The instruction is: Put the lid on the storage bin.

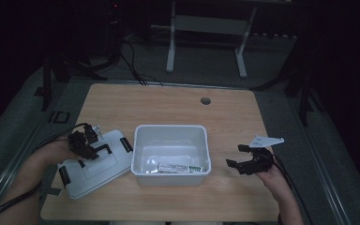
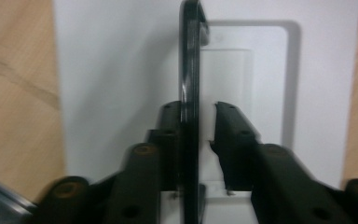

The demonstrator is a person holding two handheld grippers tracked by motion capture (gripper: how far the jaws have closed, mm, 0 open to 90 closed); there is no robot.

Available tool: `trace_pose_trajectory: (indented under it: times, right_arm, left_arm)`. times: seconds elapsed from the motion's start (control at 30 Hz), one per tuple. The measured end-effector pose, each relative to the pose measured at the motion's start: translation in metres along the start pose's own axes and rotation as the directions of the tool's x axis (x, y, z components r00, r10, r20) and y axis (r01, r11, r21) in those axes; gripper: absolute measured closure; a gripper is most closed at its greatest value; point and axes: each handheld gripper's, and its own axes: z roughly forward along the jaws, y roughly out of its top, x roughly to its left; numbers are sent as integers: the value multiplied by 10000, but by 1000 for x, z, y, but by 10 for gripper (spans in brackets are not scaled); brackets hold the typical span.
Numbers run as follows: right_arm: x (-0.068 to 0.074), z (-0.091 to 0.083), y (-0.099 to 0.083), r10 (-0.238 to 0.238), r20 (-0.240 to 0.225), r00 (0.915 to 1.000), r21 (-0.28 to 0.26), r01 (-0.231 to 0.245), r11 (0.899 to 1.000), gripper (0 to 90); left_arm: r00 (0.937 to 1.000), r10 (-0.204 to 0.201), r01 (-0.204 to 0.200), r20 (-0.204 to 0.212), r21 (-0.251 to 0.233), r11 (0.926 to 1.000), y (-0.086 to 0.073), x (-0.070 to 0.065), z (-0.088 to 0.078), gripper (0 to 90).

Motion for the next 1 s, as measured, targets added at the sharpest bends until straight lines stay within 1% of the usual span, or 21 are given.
trace_pose_trajectory:
  times: [0.03,0.07,0.1,0.13,0.17,0.2,0.3,0.37,0.5,0.57,0.77,0.8,0.87,0.97,1.0]
  right_arm:
    - [0,1,-2,41,-29,10000,-32,-42,10000,146]
    - [0,1,-2,41,-29,10000,-32,-42,10000,146]
    - [1,2,-4,130,-74,9999,-106,-131,9999,146]
    - [2,5,-10,319,-196,9993,-231,-324,9992,146]
    - [3,6,-12,357,-209,9991,-250,-362,9990,145]
    - [3,7,-14,403,-228,9989,-246,-408,9989,146]
    - [4,9,-21,496,-244,9985,-250,-502,9984,146]
    - [4,10,-25,604,-230,9979,-331,-611,9976,146]
    - [6,8,-31,678,-240,9974,-630,-692,9956,146]
    - [7,8,-35,719,-253,9971,-760,-736,9944,145]
    - [8,11,-46,876,-396,9954,-725,-903,9933,145]
    - [8,12,-47,902,-413,9951,-715,-930,9931,145]
    - [8,13,-49,987,-443,9941,-693,-1016,9924,145]
    - [8,13,-51,1023,-470,9936,-741,-1056,9916,145]
    - [8,13,-51,1040,-457,9935,-727,-1071,9916,146]
  left_arm:
    - [9999,94,-94,-120,-18,10000,1,-1,-1,784]
    - [9999,94,-94,-120,-18,10000,1,-1,-1,820]
    - [9999,158,-158,38,24,9999,2,-1,-2,820]
    - [9998,195,-195,-45,58,9998,2,-2,-2,830]
    - [9999,159,-159,-13,65,9999,2,-2,-2,833]
    - [9997,227,-227,-51,97,9997,2,-3,-3,833]
    - [9998,171,-169,-71,160,9997,2,-3,-5,834]
    - [9999,92,-92,-89,96,9999,1,-3,-9,834]
    - [9998,112,-113,-155,-70,9999,-1,-3,-23,834]
    - [9998,142,-143,-163,-75,9999,-3,-4,-31,834]
    - [9995,202,-203,-240,-56,9998,-7,-7,-53,833]
    - [9996,157,-160,-255,-116,9998,-8,-8,-59,834]
    - [9994,176,-182,-289,-193,9996,-8,-9,-66,833]
    - [9994,232,-239,-254,-283,9993,-9,-9,-77,834]
    - [9993,273,-283,-266,-382,9989,-10,-10,-82,833]
